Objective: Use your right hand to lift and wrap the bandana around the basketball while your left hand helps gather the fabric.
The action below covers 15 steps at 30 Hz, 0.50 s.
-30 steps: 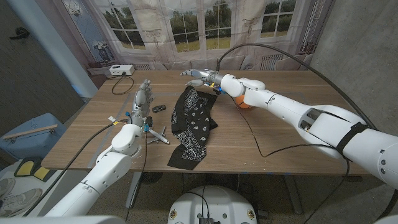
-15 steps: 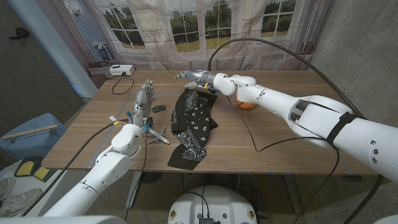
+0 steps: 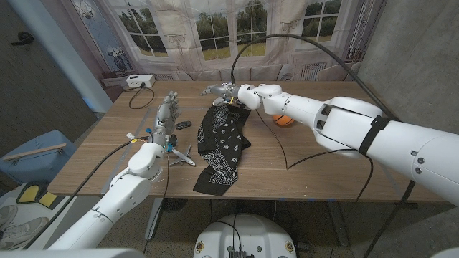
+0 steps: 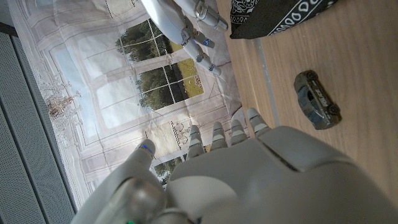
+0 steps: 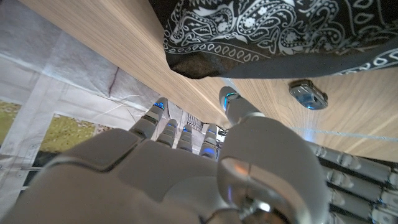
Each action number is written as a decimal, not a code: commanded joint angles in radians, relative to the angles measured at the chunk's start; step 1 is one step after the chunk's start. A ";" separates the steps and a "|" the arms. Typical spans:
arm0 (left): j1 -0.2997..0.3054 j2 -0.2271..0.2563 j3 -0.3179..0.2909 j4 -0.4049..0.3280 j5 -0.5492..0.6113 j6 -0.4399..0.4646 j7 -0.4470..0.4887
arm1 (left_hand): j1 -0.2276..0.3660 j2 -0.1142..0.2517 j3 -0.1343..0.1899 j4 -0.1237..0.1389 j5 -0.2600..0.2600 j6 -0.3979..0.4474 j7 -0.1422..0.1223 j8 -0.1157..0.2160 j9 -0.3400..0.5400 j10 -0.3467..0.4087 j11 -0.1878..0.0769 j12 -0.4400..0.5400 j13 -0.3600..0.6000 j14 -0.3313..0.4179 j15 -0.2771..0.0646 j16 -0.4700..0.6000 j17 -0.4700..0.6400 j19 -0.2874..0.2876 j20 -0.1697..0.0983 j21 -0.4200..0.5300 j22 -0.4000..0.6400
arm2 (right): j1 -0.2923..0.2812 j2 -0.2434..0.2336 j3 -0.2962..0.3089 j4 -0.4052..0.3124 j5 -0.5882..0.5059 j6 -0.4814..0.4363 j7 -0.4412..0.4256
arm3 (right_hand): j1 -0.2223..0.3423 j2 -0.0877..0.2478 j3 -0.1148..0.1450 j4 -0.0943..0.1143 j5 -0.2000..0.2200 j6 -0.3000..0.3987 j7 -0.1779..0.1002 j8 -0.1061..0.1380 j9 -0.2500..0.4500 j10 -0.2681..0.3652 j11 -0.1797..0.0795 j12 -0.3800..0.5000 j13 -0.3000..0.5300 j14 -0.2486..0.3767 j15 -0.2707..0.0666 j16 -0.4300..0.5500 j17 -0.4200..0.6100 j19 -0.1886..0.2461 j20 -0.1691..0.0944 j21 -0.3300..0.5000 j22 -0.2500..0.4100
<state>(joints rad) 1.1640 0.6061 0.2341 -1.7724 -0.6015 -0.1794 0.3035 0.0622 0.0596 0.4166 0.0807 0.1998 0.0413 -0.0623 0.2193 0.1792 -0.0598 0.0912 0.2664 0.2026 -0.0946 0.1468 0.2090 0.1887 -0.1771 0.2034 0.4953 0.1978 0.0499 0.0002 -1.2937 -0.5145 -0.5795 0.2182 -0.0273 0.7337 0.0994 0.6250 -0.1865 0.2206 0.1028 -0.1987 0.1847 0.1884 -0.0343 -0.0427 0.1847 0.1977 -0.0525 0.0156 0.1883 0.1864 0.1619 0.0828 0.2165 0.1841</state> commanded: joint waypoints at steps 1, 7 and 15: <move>-0.024 -0.004 0.018 0.014 0.013 -0.008 -0.017 | -0.015 0.001 0.001 0.004 0.001 0.006 -0.001 -0.002 0.002 0.004 0.006 -0.003 0.001 -0.001 0.003 -0.002 0.003 -0.033 0.009 -0.001 0.002 | 0.054 0.085 -0.123 0.146 0.017 -0.078 -0.040 | 0.018 -0.002 0.014 0.000 -0.002 -0.010 -0.007 0.000 0.005 -0.019 -0.005 0.000 0.005 -0.015 -0.004 0.002 0.004 -0.008 -0.003 -0.004 0.002; -0.041 -0.009 0.030 0.020 0.023 -0.009 -0.021 | -0.018 0.001 -0.001 0.007 0.002 0.011 0.001 -0.003 0.002 0.004 0.004 -0.004 0.001 -0.001 0.002 -0.002 0.004 -0.033 0.009 -0.002 0.003 | 0.064 0.092 -0.181 0.152 0.021 -0.115 -0.030 | 0.028 -0.001 0.020 0.000 0.000 -0.010 -0.011 0.002 0.005 -0.019 -0.008 0.003 0.005 -0.016 -0.004 0.003 0.005 -0.010 -0.001 -0.005 0.002; -0.052 -0.019 0.036 0.034 0.019 -0.009 -0.020 | -0.021 0.002 -0.002 0.010 0.003 0.019 0.004 -0.003 0.003 0.001 0.002 -0.006 0.001 -0.002 0.003 -0.003 0.004 -0.033 0.009 -0.003 0.003 | 0.074 0.120 -0.259 0.156 0.008 -0.159 0.010 | 0.080 -0.001 0.057 -0.002 0.016 -0.075 -0.022 -0.003 0.008 -0.075 -0.025 -0.001 0.006 -0.044 -0.003 0.001 0.011 -0.028 -0.003 -0.009 0.002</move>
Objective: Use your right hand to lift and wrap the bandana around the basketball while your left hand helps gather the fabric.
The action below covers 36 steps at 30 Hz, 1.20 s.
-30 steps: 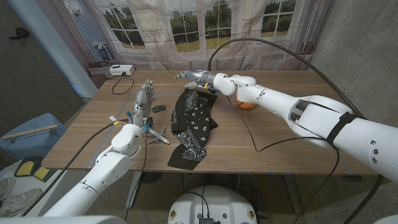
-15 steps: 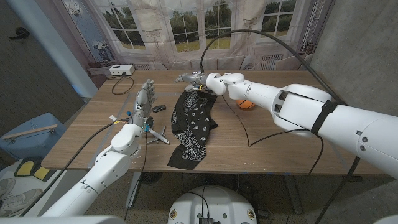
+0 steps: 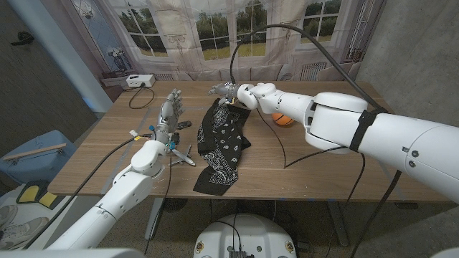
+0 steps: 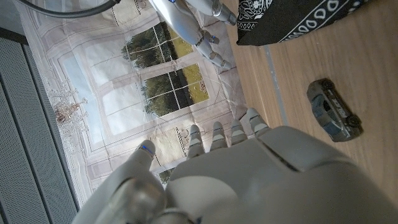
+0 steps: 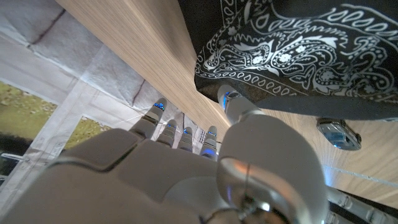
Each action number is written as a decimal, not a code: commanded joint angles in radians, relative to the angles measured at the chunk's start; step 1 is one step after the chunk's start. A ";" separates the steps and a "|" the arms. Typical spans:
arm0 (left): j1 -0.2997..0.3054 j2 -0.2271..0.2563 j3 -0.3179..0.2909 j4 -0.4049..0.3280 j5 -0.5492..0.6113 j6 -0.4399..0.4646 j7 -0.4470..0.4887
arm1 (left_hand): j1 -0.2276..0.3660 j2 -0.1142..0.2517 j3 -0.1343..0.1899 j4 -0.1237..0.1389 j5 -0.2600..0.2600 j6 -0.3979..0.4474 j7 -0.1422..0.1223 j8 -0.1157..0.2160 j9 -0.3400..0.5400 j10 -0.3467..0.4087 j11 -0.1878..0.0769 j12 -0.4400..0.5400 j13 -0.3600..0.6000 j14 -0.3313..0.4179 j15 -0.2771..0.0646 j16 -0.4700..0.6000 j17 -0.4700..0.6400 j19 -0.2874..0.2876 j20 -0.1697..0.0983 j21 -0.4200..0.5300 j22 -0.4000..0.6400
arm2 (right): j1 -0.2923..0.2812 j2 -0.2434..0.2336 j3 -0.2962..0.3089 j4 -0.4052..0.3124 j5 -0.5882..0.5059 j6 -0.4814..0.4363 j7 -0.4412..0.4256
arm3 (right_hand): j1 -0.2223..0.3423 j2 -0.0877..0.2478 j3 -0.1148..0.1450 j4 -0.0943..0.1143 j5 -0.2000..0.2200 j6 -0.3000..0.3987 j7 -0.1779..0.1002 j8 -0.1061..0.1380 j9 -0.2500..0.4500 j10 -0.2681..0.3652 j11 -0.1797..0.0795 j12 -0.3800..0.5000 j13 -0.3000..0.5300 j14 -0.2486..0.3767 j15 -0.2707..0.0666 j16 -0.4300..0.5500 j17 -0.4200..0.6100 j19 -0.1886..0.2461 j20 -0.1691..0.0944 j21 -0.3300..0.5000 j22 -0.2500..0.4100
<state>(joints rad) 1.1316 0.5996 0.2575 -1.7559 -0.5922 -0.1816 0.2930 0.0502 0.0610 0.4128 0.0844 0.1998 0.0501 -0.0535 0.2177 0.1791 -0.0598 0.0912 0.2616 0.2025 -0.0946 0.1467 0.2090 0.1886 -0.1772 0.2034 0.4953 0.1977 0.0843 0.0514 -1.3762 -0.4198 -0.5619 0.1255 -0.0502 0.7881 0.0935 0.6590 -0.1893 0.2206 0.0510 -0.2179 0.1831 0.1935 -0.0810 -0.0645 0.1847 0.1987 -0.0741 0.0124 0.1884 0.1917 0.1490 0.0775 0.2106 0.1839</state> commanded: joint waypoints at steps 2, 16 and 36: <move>-0.020 -0.014 0.014 0.017 0.010 -0.006 -0.008 | -0.010 0.001 0.001 0.007 0.003 0.010 -0.005 -0.003 0.003 0.000 0.003 -0.002 0.001 -0.001 0.003 -0.003 0.004 -0.033 0.009 -0.004 0.003 | 0.040 0.076 -0.193 0.063 -0.019 -0.075 0.034 | 0.033 0.008 0.030 0.001 0.023 -0.027 -0.003 0.000 0.004 -0.035 -0.002 -0.001 0.006 -0.029 0.002 0.000 0.007 -0.018 0.004 -0.004 0.002; -0.022 -0.018 0.016 0.019 0.011 -0.007 -0.002 | -0.013 0.003 0.000 0.011 0.005 0.012 -0.005 -0.007 0.003 -0.006 0.000 -0.007 0.002 0.001 0.002 -0.003 0.004 -0.032 0.009 -0.006 0.003 | 0.044 0.066 -0.262 -0.009 -0.092 -0.137 0.059 | 0.069 0.001 0.069 0.003 0.083 -0.044 -0.002 0.009 0.007 -0.063 0.003 0.007 0.008 -0.054 0.007 0.004 0.015 -0.048 0.007 -0.011 0.000; -0.043 -0.018 0.023 0.044 0.001 -0.008 -0.024 | -0.015 0.004 -0.002 0.015 0.006 0.013 -0.005 -0.012 0.003 -0.014 0.001 -0.012 0.002 -0.001 0.003 -0.005 0.003 -0.031 0.009 -0.009 0.003 | 0.030 0.086 -0.301 -0.018 -0.172 -0.211 0.100 | 0.088 -0.052 0.137 0.011 0.204 0.296 0.012 0.131 0.019 -0.008 -0.010 0.034 0.005 -0.036 -0.001 0.020 0.023 -0.044 0.001 0.001 0.000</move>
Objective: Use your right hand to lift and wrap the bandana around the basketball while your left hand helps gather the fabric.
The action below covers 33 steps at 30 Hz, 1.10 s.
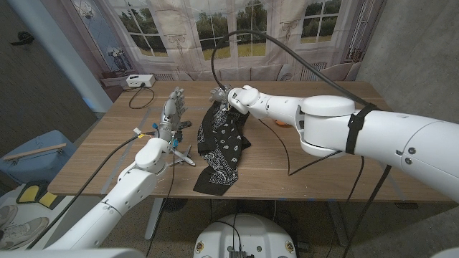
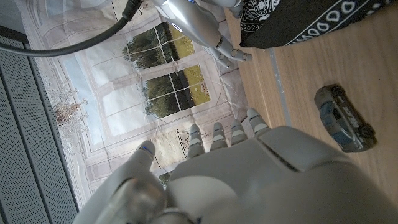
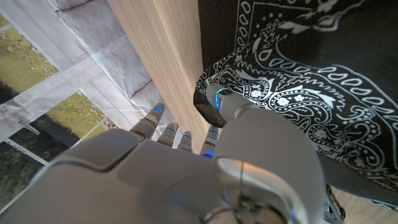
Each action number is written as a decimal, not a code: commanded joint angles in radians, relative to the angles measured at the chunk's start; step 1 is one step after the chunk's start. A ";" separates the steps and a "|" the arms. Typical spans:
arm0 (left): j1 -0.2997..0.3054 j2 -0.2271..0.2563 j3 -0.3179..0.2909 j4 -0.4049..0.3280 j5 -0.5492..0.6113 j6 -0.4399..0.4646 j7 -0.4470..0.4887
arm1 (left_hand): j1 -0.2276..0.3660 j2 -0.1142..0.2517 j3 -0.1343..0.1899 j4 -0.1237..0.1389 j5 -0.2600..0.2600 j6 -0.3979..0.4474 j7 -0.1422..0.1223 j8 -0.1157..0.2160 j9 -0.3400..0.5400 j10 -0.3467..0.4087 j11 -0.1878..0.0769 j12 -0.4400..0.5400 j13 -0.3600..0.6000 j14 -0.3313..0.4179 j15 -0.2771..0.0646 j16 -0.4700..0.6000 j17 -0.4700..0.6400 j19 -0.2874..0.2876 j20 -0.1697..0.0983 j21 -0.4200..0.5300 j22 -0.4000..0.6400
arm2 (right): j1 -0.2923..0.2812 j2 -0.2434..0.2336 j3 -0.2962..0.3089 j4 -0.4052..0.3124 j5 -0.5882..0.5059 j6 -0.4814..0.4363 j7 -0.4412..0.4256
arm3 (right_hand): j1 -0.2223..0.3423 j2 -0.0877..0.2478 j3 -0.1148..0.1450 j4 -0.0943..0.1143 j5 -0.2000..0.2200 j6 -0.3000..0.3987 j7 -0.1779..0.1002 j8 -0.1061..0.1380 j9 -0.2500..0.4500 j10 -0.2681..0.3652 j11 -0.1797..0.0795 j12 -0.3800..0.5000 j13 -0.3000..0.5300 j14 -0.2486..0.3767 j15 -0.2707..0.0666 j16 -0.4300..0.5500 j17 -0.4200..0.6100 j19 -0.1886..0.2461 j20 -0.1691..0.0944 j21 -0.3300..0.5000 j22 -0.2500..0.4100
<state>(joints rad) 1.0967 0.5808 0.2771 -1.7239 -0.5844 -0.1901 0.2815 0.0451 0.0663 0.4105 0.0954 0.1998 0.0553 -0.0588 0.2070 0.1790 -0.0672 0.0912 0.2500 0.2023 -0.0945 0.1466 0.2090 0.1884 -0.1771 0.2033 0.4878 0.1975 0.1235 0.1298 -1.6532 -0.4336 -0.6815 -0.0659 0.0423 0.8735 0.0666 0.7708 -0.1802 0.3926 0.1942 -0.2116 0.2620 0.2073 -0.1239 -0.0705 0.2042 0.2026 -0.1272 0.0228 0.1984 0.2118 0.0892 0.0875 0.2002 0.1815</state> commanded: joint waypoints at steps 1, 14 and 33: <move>-0.006 0.000 0.002 0.012 -0.007 -0.005 -0.014 | -0.009 -0.001 0.001 0.004 0.006 0.008 0.001 -0.001 0.004 -0.006 0.000 -0.001 0.002 -0.001 0.003 -0.005 0.003 -0.031 0.009 -0.001 0.003 | -0.011 0.007 -0.022 -0.004 -0.052 -0.019 0.007 | 0.002 -0.035 0.034 0.002 0.042 0.210 0.010 0.070 0.003 0.044 -0.005 0.015 0.001 0.023 -0.011 0.011 0.003 0.021 -0.008 0.014 0.003; 0.009 0.002 -0.002 0.014 -0.016 -0.017 -0.021 | -0.009 -0.001 0.000 0.005 0.007 0.009 0.001 -0.004 0.004 -0.010 -0.001 -0.004 0.003 0.001 0.002 -0.004 0.003 -0.030 0.009 -0.003 0.004 | -0.024 0.001 -0.020 -0.004 -0.100 -0.007 -0.014 | -0.010 -0.087 0.001 0.009 -0.101 0.599 0.105 0.189 0.002 0.251 -0.030 0.049 -0.005 0.135 -0.044 0.031 -0.006 0.137 -0.034 0.049 0.007; -0.019 0.039 0.016 0.004 -0.019 0.064 -0.034 | 0.015 -0.001 0.008 -0.013 0.006 -0.015 -0.005 -0.014 0.004 -0.030 -0.007 -0.014 0.004 -0.017 0.001 -0.013 0.001 -0.034 0.008 -0.012 0.002 | -0.068 -0.066 0.144 0.074 0.114 0.024 -0.539 | 0.027 -0.020 -0.124 0.040 -0.173 0.728 0.143 0.300 0.060 0.408 -0.083 0.049 -0.004 0.252 -0.151 0.074 0.005 0.222 -0.105 0.072 0.008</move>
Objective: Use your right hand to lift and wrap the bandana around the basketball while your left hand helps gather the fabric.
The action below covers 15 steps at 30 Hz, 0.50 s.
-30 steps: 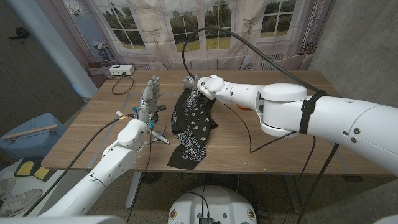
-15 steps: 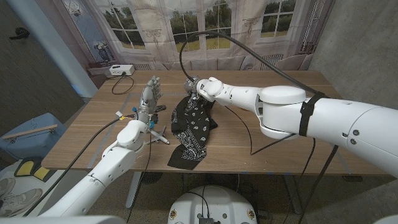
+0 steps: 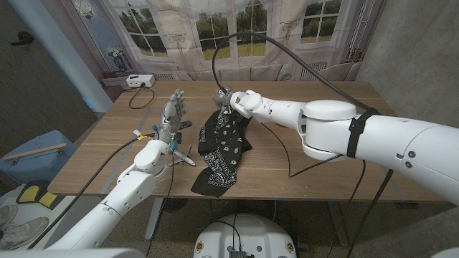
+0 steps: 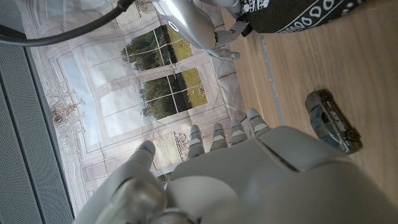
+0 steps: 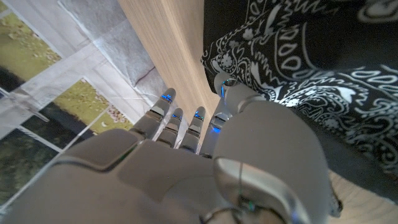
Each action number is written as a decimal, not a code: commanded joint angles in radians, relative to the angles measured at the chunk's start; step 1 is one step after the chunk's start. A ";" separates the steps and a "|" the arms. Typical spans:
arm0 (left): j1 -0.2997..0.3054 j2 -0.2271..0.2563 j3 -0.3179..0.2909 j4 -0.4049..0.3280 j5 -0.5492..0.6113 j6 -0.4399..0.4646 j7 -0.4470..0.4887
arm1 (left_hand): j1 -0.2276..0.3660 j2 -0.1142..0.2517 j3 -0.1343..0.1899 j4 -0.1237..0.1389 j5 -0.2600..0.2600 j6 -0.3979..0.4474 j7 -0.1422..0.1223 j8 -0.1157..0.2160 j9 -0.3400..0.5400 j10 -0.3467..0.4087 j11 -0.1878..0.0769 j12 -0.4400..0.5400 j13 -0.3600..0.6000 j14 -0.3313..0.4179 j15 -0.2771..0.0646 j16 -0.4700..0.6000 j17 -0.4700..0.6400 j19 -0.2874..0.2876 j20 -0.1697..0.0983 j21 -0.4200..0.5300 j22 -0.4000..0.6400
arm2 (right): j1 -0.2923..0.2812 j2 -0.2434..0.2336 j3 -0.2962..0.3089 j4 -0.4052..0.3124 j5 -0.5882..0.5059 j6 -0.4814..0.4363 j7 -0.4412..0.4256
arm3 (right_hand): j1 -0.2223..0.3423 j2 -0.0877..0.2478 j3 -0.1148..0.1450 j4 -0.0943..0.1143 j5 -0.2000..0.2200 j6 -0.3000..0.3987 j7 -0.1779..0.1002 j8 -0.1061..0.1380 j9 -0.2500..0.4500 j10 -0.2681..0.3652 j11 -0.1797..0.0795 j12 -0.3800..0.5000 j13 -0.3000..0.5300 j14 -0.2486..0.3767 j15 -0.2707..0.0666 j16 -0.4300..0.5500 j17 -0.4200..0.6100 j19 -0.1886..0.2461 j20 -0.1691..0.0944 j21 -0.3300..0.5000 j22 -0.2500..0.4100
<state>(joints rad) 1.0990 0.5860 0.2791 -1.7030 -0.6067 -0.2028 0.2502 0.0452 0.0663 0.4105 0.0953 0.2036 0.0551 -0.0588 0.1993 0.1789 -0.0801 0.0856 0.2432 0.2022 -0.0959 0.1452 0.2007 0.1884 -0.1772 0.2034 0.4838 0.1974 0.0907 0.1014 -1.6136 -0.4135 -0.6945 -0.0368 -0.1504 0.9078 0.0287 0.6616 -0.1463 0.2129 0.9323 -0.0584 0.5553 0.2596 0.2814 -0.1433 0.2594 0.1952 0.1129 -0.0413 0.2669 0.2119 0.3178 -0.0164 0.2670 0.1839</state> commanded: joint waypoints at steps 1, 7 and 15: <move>-0.025 0.041 0.016 -0.023 0.007 0.090 -0.001 | 0.032 0.001 0.015 -0.026 0.001 -0.020 -0.007 -0.007 0.005 -0.021 -0.001 -0.009 0.005 -0.020 0.000 -0.006 0.000 -0.040 0.008 -0.013 0.001 | -0.042 -0.040 0.114 0.054 0.140 -0.018 -0.382 | -0.008 0.022 -0.021 0.008 0.008 -0.013 -0.013 0.009 0.011 0.003 -0.017 -0.008 0.004 0.015 -0.090 0.008 0.006 -0.009 0.001 0.003 0.006; -0.047 0.069 0.023 -0.060 0.010 0.173 0.015 | 0.085 0.003 0.037 -0.073 -0.008 -0.046 -0.011 -0.009 0.006 -0.045 -0.006 -0.018 0.007 -0.048 -0.004 -0.013 -0.001 -0.054 0.008 -0.027 0.000 | -0.067 -0.050 0.172 0.051 0.228 -0.053 -0.571 | -0.017 0.037 -0.055 0.019 0.013 -0.023 -0.027 0.022 0.028 0.006 -0.031 -0.017 0.005 0.026 -0.099 0.018 0.013 -0.014 0.001 0.001 0.007; -0.065 0.115 0.023 -0.134 0.007 0.306 0.059 | 0.121 0.006 0.052 -0.105 -0.015 -0.058 -0.011 -0.008 0.006 -0.056 -0.004 -0.021 0.009 -0.071 -0.001 -0.017 -0.001 -0.061 0.008 -0.035 0.000 | -0.086 -0.081 0.263 0.031 0.295 0.015 -0.844 | -0.025 0.048 -0.088 0.026 0.018 -0.031 -0.035 0.036 0.047 0.013 -0.038 -0.023 0.007 0.026 -0.109 0.024 0.020 -0.012 -0.004 0.001 0.007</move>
<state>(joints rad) 1.0609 0.6478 0.2961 -1.7628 -0.6010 -0.0450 0.2685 0.1463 0.0708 0.4566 0.0046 0.1919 0.0084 -0.0660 0.1918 0.1814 -0.1231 0.0784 0.2275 0.2074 -0.1475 0.1446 0.1881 0.1860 -0.1771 0.2034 0.4509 0.1952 0.0350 0.0557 -1.4618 -0.3709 -0.5012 -0.0644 -0.6365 0.8838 0.0657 0.6009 -0.1406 0.2267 0.9004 -0.0866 0.5842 0.2982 0.2897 -0.1740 0.2436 0.1980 0.1287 -0.0360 0.2815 0.2258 0.3107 -0.0161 0.2670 0.1887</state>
